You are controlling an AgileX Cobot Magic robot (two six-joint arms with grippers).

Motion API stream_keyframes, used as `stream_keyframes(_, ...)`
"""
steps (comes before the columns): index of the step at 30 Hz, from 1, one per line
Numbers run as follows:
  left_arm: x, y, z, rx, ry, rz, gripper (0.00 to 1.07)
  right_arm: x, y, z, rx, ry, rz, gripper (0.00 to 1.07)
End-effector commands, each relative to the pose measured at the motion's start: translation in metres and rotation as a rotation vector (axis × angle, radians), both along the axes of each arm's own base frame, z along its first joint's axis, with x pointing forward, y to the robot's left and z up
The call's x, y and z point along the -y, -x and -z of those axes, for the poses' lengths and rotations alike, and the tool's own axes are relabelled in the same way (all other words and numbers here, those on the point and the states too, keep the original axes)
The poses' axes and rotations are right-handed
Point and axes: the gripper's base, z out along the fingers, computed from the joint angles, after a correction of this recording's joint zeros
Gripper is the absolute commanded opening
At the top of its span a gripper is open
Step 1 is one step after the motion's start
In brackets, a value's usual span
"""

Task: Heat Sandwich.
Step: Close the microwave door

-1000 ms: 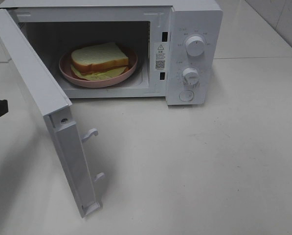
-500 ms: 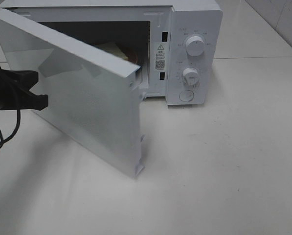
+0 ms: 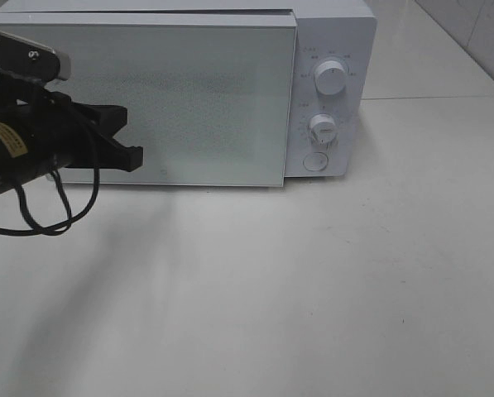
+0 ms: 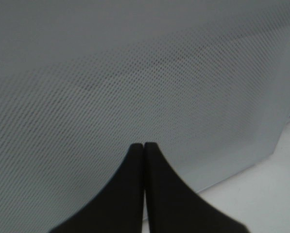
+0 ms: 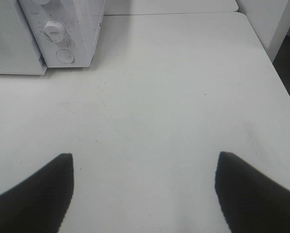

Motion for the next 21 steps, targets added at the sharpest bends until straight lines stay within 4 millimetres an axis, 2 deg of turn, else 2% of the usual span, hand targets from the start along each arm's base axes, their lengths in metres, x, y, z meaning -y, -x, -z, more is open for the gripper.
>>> stream_keyframes(1,0.010,-0.005,-0.003,-0.002,0.019,-0.001,0.00,0.000,0.004,-0.001,0.042,-0.008,0.014,0.76)
stream_keyframes(5,0.017,-0.011,-0.003,-0.005,0.020,0.004,0.00,0.000,0.004,-0.001,0.042,-0.008,0.014,0.76)
stream_keyframes(9,0.037,-0.024,-0.004,-0.010,0.061,-0.019,0.00,0.000,0.004,-0.001,0.042,-0.008,0.014,0.76)
stream_keyframes(21,0.082,-0.041,-0.003,0.002,0.074,-0.040,0.00,0.000,0.004,-0.001,0.042,-0.010,0.015,0.76)
